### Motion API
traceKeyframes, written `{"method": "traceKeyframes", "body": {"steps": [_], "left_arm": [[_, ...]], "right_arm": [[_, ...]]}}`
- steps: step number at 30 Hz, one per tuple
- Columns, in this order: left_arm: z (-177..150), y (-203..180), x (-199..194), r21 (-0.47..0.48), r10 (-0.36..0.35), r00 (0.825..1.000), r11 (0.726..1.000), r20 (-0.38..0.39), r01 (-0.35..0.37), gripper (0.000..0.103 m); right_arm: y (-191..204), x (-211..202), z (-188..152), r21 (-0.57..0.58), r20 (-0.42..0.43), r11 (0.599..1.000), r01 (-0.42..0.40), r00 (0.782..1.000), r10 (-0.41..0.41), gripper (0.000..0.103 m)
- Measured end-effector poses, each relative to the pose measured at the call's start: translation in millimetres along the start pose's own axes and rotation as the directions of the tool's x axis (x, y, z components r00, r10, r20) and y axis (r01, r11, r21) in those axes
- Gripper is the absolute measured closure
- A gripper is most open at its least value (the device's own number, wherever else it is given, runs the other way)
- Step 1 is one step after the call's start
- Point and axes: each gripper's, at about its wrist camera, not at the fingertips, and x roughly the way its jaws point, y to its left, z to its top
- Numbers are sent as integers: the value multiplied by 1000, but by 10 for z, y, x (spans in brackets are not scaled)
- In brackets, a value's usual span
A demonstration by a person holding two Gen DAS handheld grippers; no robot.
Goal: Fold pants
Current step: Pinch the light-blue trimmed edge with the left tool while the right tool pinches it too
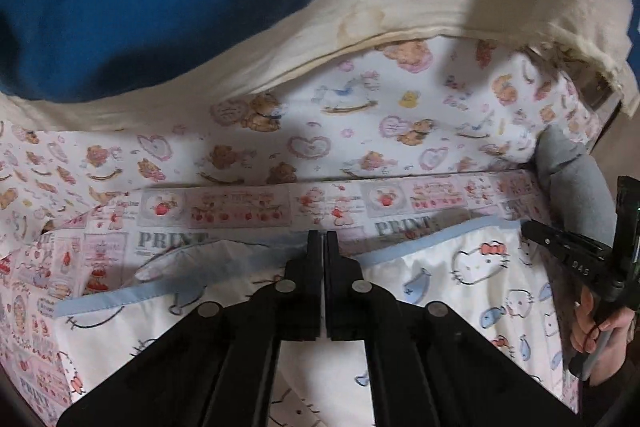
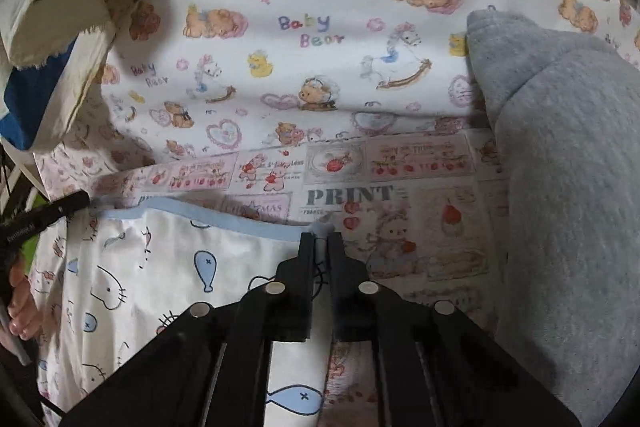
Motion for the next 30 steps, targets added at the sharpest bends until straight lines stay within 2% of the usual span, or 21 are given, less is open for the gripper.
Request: {"method": "traceKeyframes", "body": {"steps": [1, 3, 5, 6, 7, 9, 10, 12, 14, 17, 19, 22, 24, 25, 27, 28, 30], "left_arm": [[-4, -21, -14, 6, -19, 1000, 1000, 8, 19, 103], [-9, -63, -39, 9, -127, 992, 992, 22, 127, 89], [-5, -80, -83, -4, -217, 976, 976, 25, 217, 85], [-9, -111, -100, 1, -234, 972, 972, 32, 234, 85], [-13, -145, -131, 20, -233, 971, 972, 42, 233, 84], [-23, -232, -173, 70, -200, 978, 978, 62, 196, 77], [-35, -269, -185, 91, -198, 978, 977, 69, 192, 74], [-48, -353, -160, 119, -217, 975, 971, 52, 210, 63], [-60, -445, -105, 152, -235, 972, 961, 18, 230, 56], [-71, -570, 36, 184, -235, 971, 954, -36, 237, 54], [-39, -628, 186, 180, -246, 964, 949, -100, 260, 54], [-20, -641, 312, 168, -204, 970, 960, -130, 224, 60], [-35, -653, 325, 175, -184, 974, 963, -132, 206, 95], [-41, -659, 319, 175, -184, 975, 963, -126, 204, 100], [-34, -686, 269, 192, -166, 983, 965, -78, 178, 101], [-20, -704, 248, 208, -130, 990, 968, -48, 137, 102], [37, -680, 266, 202, -83, 996, 975, -36, 88, 102]], "right_arm": [[15, -57, 9, -9, 28, 999, 31, 999, -31, 99], [63, -298, -2, -25, 161, 991, 131, 979, -125, 99], [111, -452, 32, -42, 201, 967, 251, 950, -238, 99], [104, -497, 53, -36, 209, 958, 284, 940, -271, 99], [100, -540, 58, -20, 217, 940, 339, 920, -327, 99], [73, -595, 61, -5, 235, 912, 410, 887, -398, 99], [14, -625, 43, -6, 232, 908, 418, 884, -405, 99], [-89, -592, 23, -11, 191, 912, 409, 896, -400, 99], [-156, -533, 3, 3, 163, 923, 386, 910, -381, 99], [-206, -491, -8, 4, 156, 929, 370, 917, -366, 99], [-214, -517, -8, 17, 165, 937, 349, 923, -347, 99], [-243, -534, -2, 23, 171, 940, 341, 925, -340, 99], [-251, -549, -12, 23, 172, 940, 339, 925, -338, 99], [-254, -554, -18, 23, 172, 941, 338, 926, -337, 99], [-256, -551, -9, 22, 170, 939, 342, 925, -341, 99], [-232, -552, -18, 21, 167, 936, 350, 922, -349, 99], [-210, -516, -9, 14, 157, 929, 370, 917, -367, 99]]}}
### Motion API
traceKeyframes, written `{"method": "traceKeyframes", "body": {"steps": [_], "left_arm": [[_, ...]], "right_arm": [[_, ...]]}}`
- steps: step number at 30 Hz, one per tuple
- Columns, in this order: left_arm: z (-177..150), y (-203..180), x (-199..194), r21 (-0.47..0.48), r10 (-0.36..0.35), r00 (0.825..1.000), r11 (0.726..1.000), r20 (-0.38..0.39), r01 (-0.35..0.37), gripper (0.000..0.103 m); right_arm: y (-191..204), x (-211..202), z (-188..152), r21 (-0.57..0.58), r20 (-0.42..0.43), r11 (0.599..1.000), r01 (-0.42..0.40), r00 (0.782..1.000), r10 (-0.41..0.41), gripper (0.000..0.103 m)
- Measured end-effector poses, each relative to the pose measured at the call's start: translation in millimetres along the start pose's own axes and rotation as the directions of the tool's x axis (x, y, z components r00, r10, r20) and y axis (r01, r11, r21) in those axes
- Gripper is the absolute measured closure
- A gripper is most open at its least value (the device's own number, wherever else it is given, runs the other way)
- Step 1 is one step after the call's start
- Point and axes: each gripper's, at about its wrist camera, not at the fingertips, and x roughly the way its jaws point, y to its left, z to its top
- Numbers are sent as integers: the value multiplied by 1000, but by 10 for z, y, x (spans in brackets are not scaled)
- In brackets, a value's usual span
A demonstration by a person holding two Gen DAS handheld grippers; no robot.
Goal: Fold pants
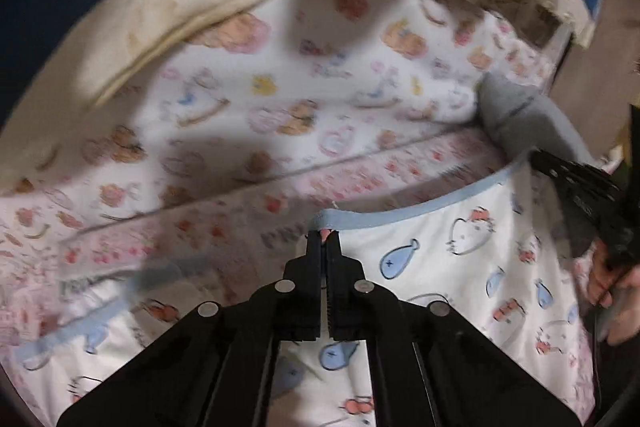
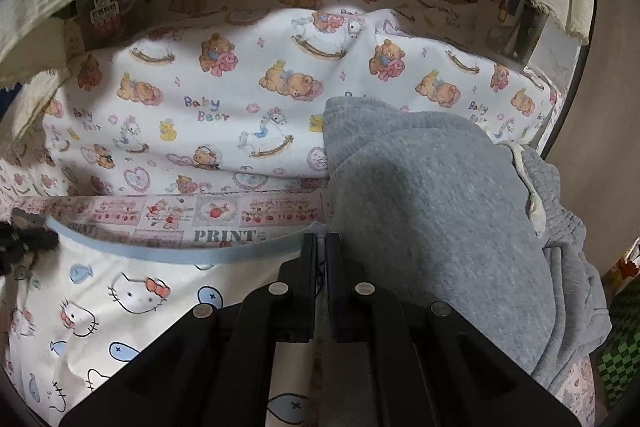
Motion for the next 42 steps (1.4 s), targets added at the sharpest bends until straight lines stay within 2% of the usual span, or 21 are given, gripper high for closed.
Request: {"method": "traceKeyframes", "body": {"steps": [4, 8, 10, 11, 12, 14, 17, 19, 20, 21, 23, 25, 27, 30, 32, 34, 35, 36, 38, 40, 42], "left_arm": [[119, 100, 136, -22, 70, 997, 997, -28, -71, 102], [114, 101, 265, -1, 78, 995, 997, -57, -78, 102], [92, 61, 271, 30, 91, 995, 996, -48, -89, 97], [84, 49, 248, 42, 95, 995, 995, -33, -93, 93], [80, 51, 221, 45, 107, 994, 993, -21, -106, 74], [73, 89, 111, 31, 138, 990, 990, 17, -138, 46], [43, 137, -133, 31, 126, 988, 991, 88, -129, 44], [-4, 192, -297, 15, 130, 986, 991, 104, -132, 44], [-44, 230, -372, 2, 128, 986, 992, 104, -129, 44], [-101, 274, -443, -10, 125, 987, 992, 103, -125, 44], [-342, 385, -691, -39, 124, 984, 992, 125, -120, 44], [-612, 548, -989, -60, 166, 971, 986, 172, -158, 44], [-779, 736, -1207, -111, 194, 963, 978, 187, -176, 44], [-928, 1081, -1461, -185, 226, 956, 964, 189, -192, 44], [-1033, 1285, -1603, -233, 303, 929, 939, 212, -253, 43], [-1108, 1502, -1695, -286, 332, 918, 921, 218, -265, 43], [-1135, 1608, -1715, -321, 331, 918, 913, 218, -253, 43], [-1147, 1684, -1719, -348, 329, 919, 906, 220, -241, 43], [-1192, 1838, -1734, -384, 344, 912, 891, 222, -242, 43], [-1212, 1921, -1693, -403, 362, 910, 878, 202, -260, 43], [-1225, 1974, -1666, -405, 354, 917, 877, 185, -257, 43]], "right_arm": [[82, 64, -18, -24, -22, 1000, 13, 1000, -14, 99], [150, 128, -54, -66, -27, 996, 54, 998, -56, 99], [170, 135, -63, -73, -20, 996, 59, 998, -61, 99], [177, 130, -70, -75, -9, 995, 61, 998, -61, 99], [175, 118, -75, -74, 4, 996, 55, 999, -54, 99], [166, 73, -90, -71, 30, 997, 27, 999, -25, 99], [109, -64, -104, -49, 85, 998, -32, 996, 36, 97], [57, -153, -84, -20, 113, 998, -54, 992, 56, 78], [24, -224, -71, 3, 140, 998, -69, 988, 67, 53], [7, -278, -68, 11, 162, 996, -84, 983, 81, 42], [22, -407, -66, -4, 188, 997, -74, 979, 73, 42], [56, -517, -94, -34, 203, 998, -52, 977, 58, 42], [116, -615, -129, -65, 199, 995, -71, 977, 83, 42], [331, -727, -80, -103, 174, 986, -127, 974, 144, 42], [527, -798, -3, -113, 166, 975, -192, 964, 209, 42], [762, -856, 90, -111, 155, 957, -269, 946, 284, 42], [919, -862, 153, -109, 149, 947, -301, 937, 315, 49], [1045, -843, 197, -110, 143, 945, -307, 936, 321, 72], [1293, -765, 252, -123, 126, 943, -309, 938, 323, 93], [1594, -619, 265, -145, 91, 937, -317, 939, 332, 95], [1887, -434, 254, -157, 26, 920, -358, 930, 367, 95]]}}
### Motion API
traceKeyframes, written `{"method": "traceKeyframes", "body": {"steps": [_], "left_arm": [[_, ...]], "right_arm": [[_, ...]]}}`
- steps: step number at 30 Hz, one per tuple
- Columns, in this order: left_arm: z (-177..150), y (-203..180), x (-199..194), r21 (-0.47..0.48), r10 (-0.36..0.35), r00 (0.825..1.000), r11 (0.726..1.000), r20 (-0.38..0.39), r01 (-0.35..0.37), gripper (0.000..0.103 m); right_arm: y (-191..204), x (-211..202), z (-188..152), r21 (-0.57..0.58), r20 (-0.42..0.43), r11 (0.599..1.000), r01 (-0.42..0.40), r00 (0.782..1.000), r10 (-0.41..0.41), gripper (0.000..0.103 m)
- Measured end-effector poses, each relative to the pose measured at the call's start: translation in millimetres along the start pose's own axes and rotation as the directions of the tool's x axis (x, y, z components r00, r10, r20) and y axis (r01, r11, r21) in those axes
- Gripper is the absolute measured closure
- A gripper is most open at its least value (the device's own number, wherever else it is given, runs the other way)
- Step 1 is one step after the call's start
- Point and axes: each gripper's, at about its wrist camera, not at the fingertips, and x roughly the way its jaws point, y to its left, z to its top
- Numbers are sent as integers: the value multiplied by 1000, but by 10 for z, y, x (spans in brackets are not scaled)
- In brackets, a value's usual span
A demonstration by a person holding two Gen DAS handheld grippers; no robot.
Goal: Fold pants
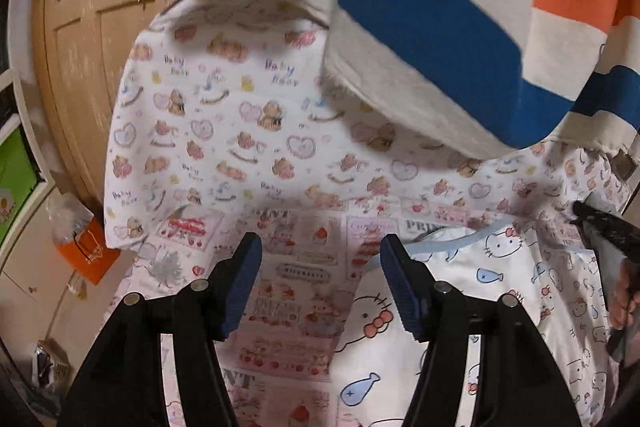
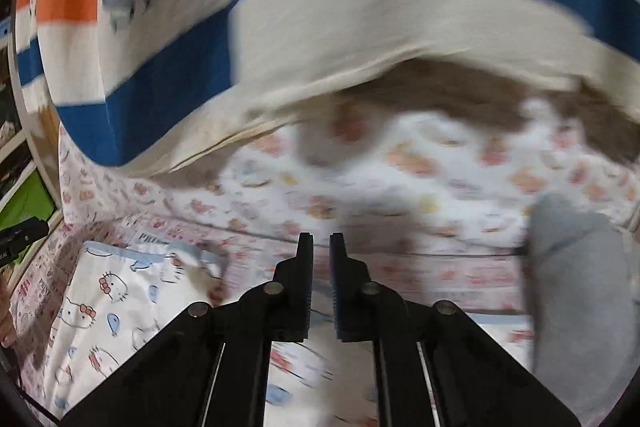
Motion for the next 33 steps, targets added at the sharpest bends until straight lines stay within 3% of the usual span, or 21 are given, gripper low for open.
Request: {"method": "traceKeyframes", "body": {"steps": [5, 12, 14, 18, 23, 29, 33], "left_arm": [[-63, 48, 20, 16, 63, 998, 998, 10, -63, 43], [-71, 126, 93, -1, 101, 995, 995, -2, -101, 43], [-75, 154, 97, -30, 76, 997, 997, -30, -77, 42], [-98, 131, 31, -93, -56, 995, 994, -79, 49, 42], [-130, -56, -60, -10, -13, 999, 1000, -32, 13, 42], [-148, 0, 44, -83, -112, 987, 991, -114, 103, 42], [-152, 7, 34, -76, -87, 991, 994, -104, 79, 42]], "right_arm": [[393, 531, -29, -39, -100, 998, -56, 994, 52, 94], [838, 762, -83, -153, -161, 981, -117, 983, 92, 94], [953, 759, -166, -202, -181, 969, -140, 978, 104, 94], [1016, 713, -310, -198, -231, 951, -238, 954, 191, 94], [1037, 531, -445, -261, -234, 932, -250, 953, 190, 94], [988, 429, -508, -291, -233, 932, -218, 960, 152, 92], [990, 461, -497, -276, -232, 938, -209, 962, 146, 90]]}}
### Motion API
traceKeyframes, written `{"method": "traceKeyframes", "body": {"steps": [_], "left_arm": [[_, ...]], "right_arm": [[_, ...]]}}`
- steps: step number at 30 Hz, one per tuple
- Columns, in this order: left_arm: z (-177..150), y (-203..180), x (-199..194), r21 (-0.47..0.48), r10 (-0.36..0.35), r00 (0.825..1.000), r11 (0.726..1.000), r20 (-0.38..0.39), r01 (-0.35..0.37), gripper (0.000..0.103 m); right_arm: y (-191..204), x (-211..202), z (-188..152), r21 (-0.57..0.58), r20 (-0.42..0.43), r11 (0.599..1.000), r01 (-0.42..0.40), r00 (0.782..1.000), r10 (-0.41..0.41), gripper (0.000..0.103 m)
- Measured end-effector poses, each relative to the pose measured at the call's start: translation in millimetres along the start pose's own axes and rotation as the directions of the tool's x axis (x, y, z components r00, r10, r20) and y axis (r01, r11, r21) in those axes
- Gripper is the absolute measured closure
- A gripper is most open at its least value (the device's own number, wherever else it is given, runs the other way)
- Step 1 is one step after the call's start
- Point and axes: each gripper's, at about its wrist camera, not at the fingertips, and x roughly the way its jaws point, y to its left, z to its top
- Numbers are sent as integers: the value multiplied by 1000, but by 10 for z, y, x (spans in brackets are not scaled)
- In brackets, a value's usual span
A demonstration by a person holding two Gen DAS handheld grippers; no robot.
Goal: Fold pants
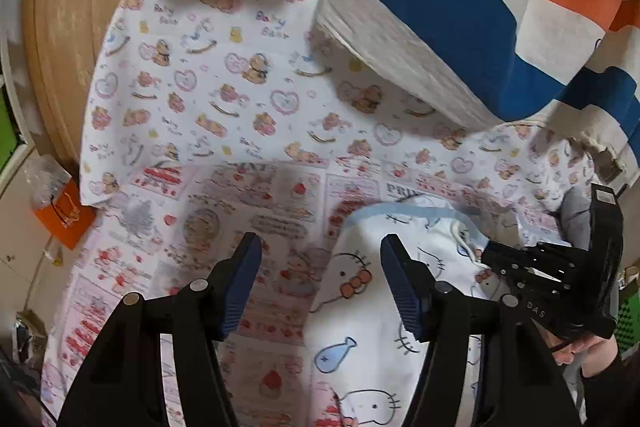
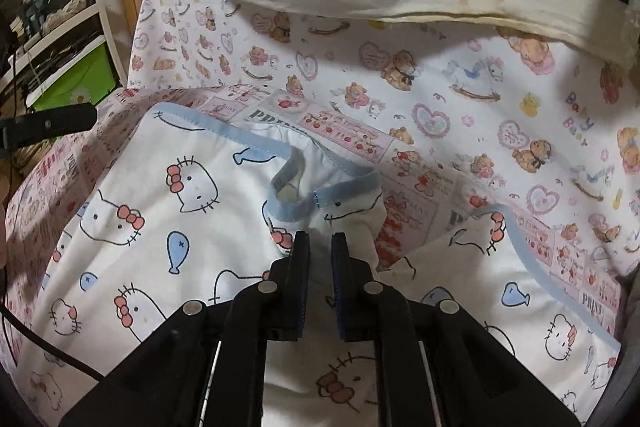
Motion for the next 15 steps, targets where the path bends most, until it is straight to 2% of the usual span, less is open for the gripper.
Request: {"method": "traceKeyframes", "body": {"steps": [2, 5, 9, 15], "left_arm": [[0, 8, -6, -4, -10, 1000, 1000, -1, 10, 42], [4, -2, -16, 3, -18, 1000, 1000, 1, 18, 42], [4, -7, 5, 10, -9, 1000, 1000, -3, 9, 42], [7, 0, 34, 3, -13, 1000, 1000, -17, 13, 42]], "right_arm": [[33, 22, 17, -16, 6, 1000, 25, 1000, -25, 85], [21, 57, 61, -14, 24, 999, 48, 999, -47, 68], [-4, 110, 107, -9, 26, 999, 32, 999, -32, 66], [163, 102, 101, -105, 28, 994, 39, 999, -36, 67]]}}
